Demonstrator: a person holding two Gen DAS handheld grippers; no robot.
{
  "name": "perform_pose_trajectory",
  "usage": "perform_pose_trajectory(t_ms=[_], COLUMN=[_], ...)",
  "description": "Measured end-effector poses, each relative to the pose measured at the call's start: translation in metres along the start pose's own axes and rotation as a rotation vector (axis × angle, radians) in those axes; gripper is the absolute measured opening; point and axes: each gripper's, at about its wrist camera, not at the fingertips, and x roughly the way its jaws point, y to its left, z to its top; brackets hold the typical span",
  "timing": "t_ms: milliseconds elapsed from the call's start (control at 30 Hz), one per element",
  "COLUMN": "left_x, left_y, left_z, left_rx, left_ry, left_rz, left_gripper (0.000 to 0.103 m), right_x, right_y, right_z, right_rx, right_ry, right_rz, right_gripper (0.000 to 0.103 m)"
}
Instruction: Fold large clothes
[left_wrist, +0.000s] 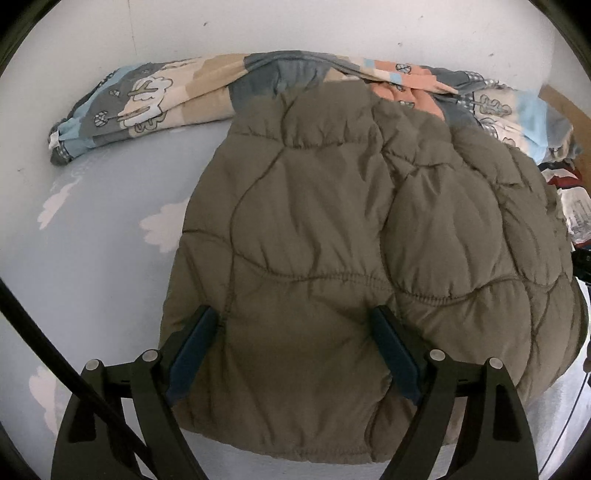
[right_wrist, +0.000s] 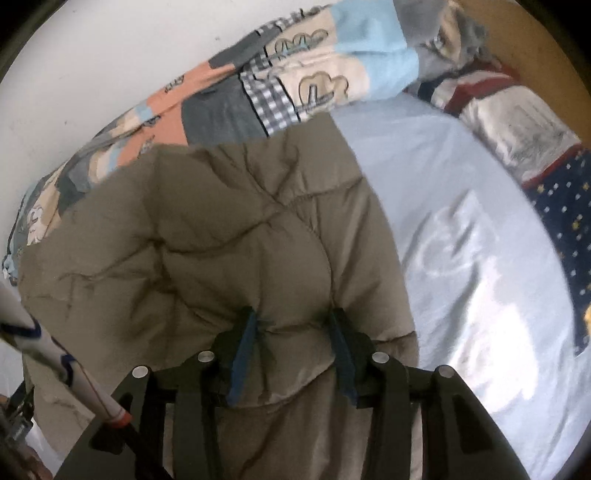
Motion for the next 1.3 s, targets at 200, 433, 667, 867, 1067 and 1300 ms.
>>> perform_pose_trajectory(t_ms=[200, 433, 667, 867, 1067, 1300], left_x=[-0.030, -0.031, -0.014, 0.000, -0.032, -0.052], left_y=[0.014, 0.015, 0.020, 0.013, 0.002, -0.041], left_z=[0.006, 0.000, -0.013, -0.014, -0.007, -0.019], left_rx=[-0.046, -0.036, -0.041, -0.003, -0.011, 0.111], left_ry=[-0.062, -0.027, 0.043, 0.068, -0.053, -0.065], left_rz=[-0.040, -0.013, -0.002, 0.043, 0.052, -0.103], left_gripper=[0.086, 0.086, 0.086, 0.090, 0.090, 0.090], right_x=[-0.045, -0.118, -0.100, -0.053, -0.077, -0.102], right_y=[-0.007, -0.030, -0.031, -0.035, -0.009, 0.070], right_z=[-0.013, -0.091, -0.107, -0.100, -0.092, -0.102], right_rx=[0.102, 0.159, 0.192, 0.222, 0.129, -0.048], right_ry=[-0.051, -0.133, -0.110, -0.020, -0.096, -0.147], right_rz=[0.055, 0.000, -0.006, -0.009, -0.116, 0.104], right_gripper=[0.048, 0.055, 0.029, 0.027, 0.027, 0.027])
